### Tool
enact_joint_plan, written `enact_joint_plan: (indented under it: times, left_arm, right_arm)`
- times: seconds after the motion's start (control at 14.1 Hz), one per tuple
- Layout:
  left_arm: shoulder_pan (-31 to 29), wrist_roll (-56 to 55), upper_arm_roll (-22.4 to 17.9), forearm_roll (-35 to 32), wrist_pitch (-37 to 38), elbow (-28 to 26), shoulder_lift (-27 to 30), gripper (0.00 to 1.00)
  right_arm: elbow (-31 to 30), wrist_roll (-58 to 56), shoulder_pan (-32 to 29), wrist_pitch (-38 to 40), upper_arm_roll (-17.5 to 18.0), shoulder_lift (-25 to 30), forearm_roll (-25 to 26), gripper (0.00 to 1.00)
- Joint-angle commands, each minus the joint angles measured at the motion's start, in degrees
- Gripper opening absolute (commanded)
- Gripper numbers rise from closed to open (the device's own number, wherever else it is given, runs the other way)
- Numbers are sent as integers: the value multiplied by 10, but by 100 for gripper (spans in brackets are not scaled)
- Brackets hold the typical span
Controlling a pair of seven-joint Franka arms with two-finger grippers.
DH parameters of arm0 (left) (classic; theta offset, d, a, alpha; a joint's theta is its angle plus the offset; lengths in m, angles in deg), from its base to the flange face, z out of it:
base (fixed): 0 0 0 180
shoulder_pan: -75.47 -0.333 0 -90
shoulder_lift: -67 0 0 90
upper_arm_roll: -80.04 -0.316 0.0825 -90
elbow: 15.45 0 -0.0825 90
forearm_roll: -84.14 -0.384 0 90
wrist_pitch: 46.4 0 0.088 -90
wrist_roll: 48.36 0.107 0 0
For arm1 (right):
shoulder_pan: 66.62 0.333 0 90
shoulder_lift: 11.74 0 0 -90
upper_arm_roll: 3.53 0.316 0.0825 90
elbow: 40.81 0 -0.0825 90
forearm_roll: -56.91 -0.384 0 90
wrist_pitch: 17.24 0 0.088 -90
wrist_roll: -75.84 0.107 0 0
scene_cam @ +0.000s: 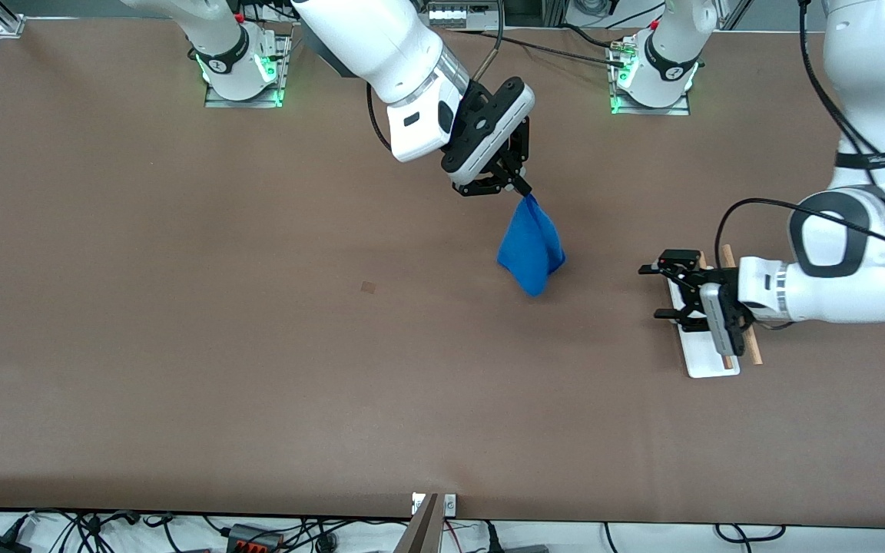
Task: Pass towel and hang on rack
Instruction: 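Move the left gripper toward the towel hanging from the right gripper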
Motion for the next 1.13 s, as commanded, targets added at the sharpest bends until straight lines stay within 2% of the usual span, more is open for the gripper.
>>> enact_joint_plan:
  times: [0.0,0.28,0.5,0.71,0.92,1.06]
  left_arm:
    - [2,94,20,58,-23,-16,-10,100]
    - [11,181,46,102,-28,-29,-29,100]
    - [16,283,49,187,-41,-87,-34,100]
    - [30,305,51,199,-51,-111,-34,100]
    - [35,381,66,259,-84,-150,-35,100]
    - [41,403,67,271,-87,-158,-45,100]
  right_arm:
    - [17,9,8,0,-3,-8,-3,0]
    - [16,9,9,0,-3,-8,-3,0]
    - [15,9,9,0,-3,-8,-2,0]
    - [15,9,9,0,-3,-9,-2,0]
    - [15,9,9,0,-4,-9,-2,0]
    - [15,9,9,0,-4,-9,-2,0]
